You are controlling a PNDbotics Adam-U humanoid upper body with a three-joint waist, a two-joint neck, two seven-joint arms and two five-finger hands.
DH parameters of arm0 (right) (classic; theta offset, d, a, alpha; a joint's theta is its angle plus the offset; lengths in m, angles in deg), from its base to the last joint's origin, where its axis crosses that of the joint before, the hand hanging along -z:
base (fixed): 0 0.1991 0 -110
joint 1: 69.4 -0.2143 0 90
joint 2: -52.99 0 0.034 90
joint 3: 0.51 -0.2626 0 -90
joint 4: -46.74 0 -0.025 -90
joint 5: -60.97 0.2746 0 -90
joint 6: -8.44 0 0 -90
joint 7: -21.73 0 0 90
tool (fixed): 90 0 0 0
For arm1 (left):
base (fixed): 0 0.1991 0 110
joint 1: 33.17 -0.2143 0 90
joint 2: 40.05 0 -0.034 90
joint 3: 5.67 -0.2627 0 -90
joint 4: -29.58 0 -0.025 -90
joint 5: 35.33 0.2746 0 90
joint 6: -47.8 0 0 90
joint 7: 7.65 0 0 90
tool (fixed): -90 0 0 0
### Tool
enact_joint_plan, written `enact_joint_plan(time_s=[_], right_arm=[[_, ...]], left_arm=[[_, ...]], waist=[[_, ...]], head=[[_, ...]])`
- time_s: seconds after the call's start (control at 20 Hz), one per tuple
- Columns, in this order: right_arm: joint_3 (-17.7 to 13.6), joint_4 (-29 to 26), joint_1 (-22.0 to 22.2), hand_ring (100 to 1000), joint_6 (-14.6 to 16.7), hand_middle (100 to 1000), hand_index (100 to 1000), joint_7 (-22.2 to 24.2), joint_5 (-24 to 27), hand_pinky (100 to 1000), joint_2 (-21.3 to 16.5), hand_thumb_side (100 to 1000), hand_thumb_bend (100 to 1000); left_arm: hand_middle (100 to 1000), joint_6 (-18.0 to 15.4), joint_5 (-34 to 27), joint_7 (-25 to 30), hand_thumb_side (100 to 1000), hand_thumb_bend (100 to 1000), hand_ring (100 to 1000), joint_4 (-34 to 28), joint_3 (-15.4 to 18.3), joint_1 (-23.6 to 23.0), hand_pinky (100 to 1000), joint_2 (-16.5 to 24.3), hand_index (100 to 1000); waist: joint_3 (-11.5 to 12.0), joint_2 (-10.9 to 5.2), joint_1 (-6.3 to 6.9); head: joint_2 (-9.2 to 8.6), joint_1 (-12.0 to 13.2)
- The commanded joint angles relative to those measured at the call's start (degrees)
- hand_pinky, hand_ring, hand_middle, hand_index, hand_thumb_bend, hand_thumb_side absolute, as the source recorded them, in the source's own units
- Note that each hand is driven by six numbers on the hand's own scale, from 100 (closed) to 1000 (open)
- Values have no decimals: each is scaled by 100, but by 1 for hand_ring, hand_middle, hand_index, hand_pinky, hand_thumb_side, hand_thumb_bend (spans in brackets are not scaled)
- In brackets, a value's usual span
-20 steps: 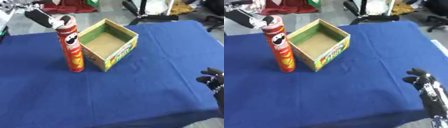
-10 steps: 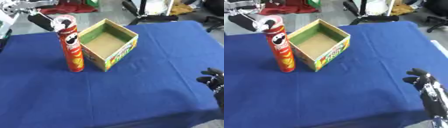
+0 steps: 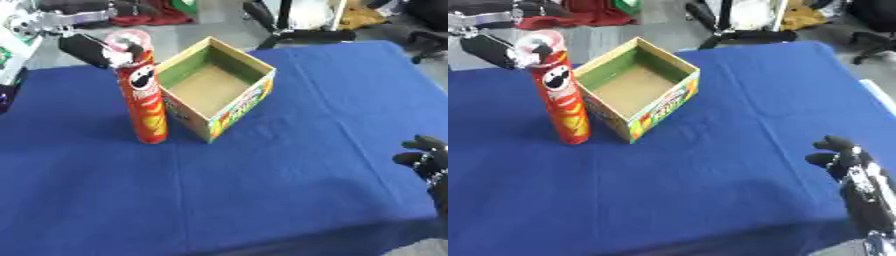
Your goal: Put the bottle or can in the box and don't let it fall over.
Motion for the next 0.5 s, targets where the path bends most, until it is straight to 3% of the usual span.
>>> enact_joint_plan(time_s=[0.05,0.25,0.5], right_arm=[[11,-45,-56,673,13,719,819,21,11,782,-76,675,100],[11,-44,-60,673,12,718,819,22,11,782,-73,676,100],[16,-43,-66,673,11,718,819,28,9,782,-69,677,100]], left_arm=[[902,-623,-67,721,805,100,992,2,54,81,964,61,1000],[899,-622,-66,773,896,100,992,49,66,45,961,57,1000],[899,-629,-55,751,877,100,996,101,78,5,958,43,1000]], waist=[[-6,-63,-14],[-9,-56,-18],[-12,-42,-19]], head=[[24,-9],[36,-26],[45,-34]])
